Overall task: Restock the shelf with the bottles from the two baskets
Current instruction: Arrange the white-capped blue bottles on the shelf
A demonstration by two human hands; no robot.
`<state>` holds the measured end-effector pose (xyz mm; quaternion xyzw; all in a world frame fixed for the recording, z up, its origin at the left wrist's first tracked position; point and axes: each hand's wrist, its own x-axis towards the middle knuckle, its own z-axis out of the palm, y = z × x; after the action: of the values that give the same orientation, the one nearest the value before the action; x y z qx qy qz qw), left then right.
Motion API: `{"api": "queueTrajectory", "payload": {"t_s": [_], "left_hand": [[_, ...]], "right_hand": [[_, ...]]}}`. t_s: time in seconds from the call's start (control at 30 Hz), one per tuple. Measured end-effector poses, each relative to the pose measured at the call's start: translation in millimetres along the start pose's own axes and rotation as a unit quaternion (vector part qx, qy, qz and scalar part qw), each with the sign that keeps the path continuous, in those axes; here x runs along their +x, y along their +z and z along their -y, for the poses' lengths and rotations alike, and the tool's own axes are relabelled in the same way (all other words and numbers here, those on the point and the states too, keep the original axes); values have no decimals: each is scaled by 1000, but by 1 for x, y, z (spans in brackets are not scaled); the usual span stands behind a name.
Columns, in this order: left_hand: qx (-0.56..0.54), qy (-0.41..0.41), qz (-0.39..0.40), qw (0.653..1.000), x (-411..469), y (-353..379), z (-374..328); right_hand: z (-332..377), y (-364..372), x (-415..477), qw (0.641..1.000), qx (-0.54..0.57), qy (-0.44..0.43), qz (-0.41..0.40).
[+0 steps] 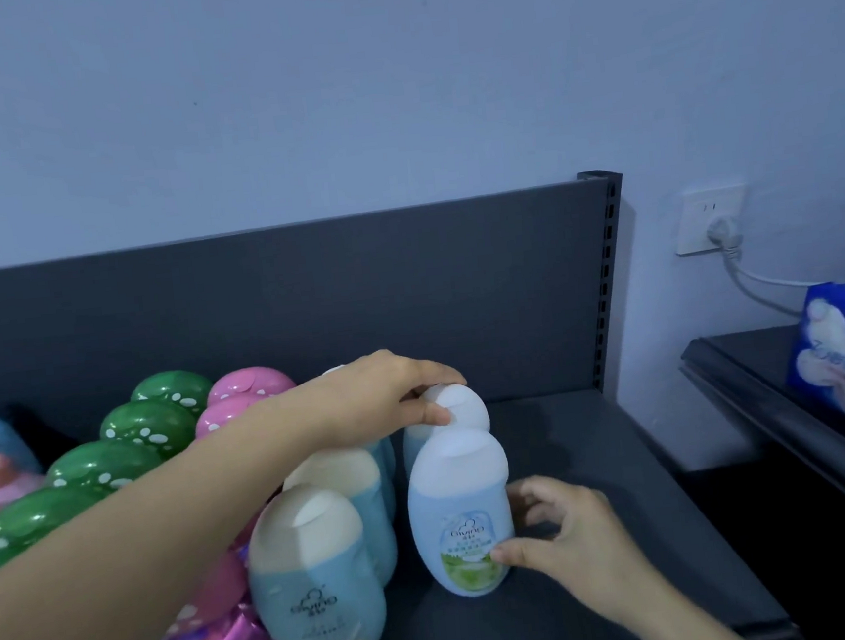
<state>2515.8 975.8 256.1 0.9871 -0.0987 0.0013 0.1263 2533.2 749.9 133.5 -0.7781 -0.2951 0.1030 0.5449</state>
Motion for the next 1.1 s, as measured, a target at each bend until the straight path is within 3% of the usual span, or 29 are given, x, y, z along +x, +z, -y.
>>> {"api": "queueTrajectory", "payload": {"t_s": [0.6, 0.7, 0.8, 1.0, 1.1], "left_hand": [[31, -17, -13, 999, -4, 4, 0], [36, -26, -22, 999, -10, 0, -1], [71, -22, -83, 994, -27, -15, -6], [130, -18, -176, 976, -120, -45, 1], [163, -37, -215, 962, -192, -53, 23]], "right_hand": [[0, 5, 0, 1000, -1, 6, 9], [5, 1, -1, 999, -5, 11, -52], [24, -5, -7, 991, 1, -9, -132], [92, 23, -34, 951, -38, -134, -277], [132, 73, -51, 932, -74, -202, -291]]}}
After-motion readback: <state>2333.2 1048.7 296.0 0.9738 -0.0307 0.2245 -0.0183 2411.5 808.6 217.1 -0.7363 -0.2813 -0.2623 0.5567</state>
